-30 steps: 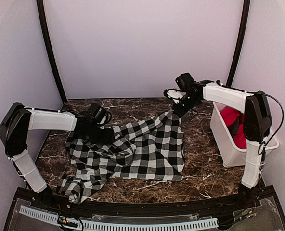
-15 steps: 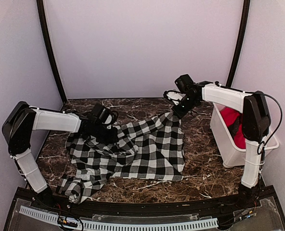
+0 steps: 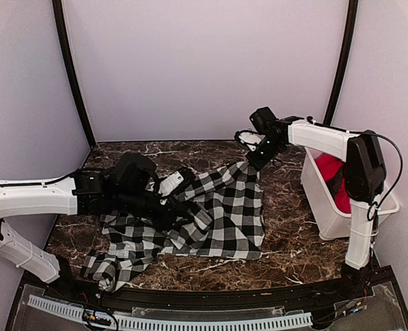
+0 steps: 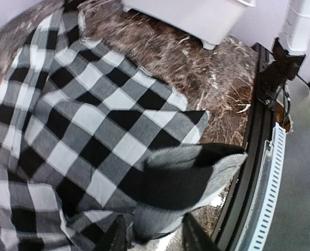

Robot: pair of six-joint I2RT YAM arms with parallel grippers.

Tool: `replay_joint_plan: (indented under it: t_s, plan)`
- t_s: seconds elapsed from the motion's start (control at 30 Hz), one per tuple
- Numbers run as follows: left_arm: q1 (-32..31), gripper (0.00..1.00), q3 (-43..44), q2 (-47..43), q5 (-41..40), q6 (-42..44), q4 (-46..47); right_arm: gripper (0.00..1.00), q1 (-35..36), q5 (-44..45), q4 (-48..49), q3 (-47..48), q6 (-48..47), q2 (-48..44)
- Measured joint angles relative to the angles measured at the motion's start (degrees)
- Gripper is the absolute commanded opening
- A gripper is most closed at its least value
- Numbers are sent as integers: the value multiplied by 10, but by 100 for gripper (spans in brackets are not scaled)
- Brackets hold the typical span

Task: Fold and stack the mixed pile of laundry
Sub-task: Pick up the flattened shirt from the center of the board.

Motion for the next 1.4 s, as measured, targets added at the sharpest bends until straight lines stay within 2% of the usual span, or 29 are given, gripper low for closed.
replay_joint_plan:
  t_s: [0.03, 0.07, 0.2, 0.33, 0.5, 0.67, 0.83, 1.1, 1.17, 1.2, 1.23, 1.27, 1.33, 1.4]
  plan:
    - [-1, 58, -13, -9, -4, -4, -5, 0, 0, 0, -1, 0, 0, 0]
    - [1, 63, -30, -19, -14, -17, -8, 0, 0, 0, -1, 0, 1, 0]
    - [43, 67, -112, -94, -90, -113, -18, 0, 0, 0, -1, 0, 2, 0]
    - [154, 72, -177, -191, -141, -250, -20, 0, 0, 0, -2, 0, 4, 0]
    - [245, 71, -231, -253, -152, -376, -22, 0, 0, 0, -1, 0, 4, 0]
    - [285, 67, -245, -210, -143, -458, -21, 0, 0, 0, -1, -3, 8, 0]
    - [291, 59, -247, -138, -129, -518, -13, 0, 0, 0, -1, -8, 9, 0]
    - [294, 50, -246, -39, -110, -559, 52, 0, 0, 0, -1, -8, 10, 0]
    - [294, 38, -245, -9, -102, -567, 78, 0, 0, 0, -1, -8, 10, 0]
    - [294, 24, -245, 7, -97, -572, 91, 0, 0, 0, -1, -8, 10, 0]
    - [294, 17, -244, 18, -94, -574, 101, 0, 0, 0, -1, -8, 10, 0]
    - [294, 5, -244, 29, -90, -578, 111, 0, 0, 1, -1, -9, 10, 0]
    - [295, 0, -242, 36, -84, -576, 122, 0, 0, 4, -1, -11, 10, 0]
    - [295, 0, -238, 23, -86, -572, 123, 0, 0, 8, -1, -15, 10, 0]
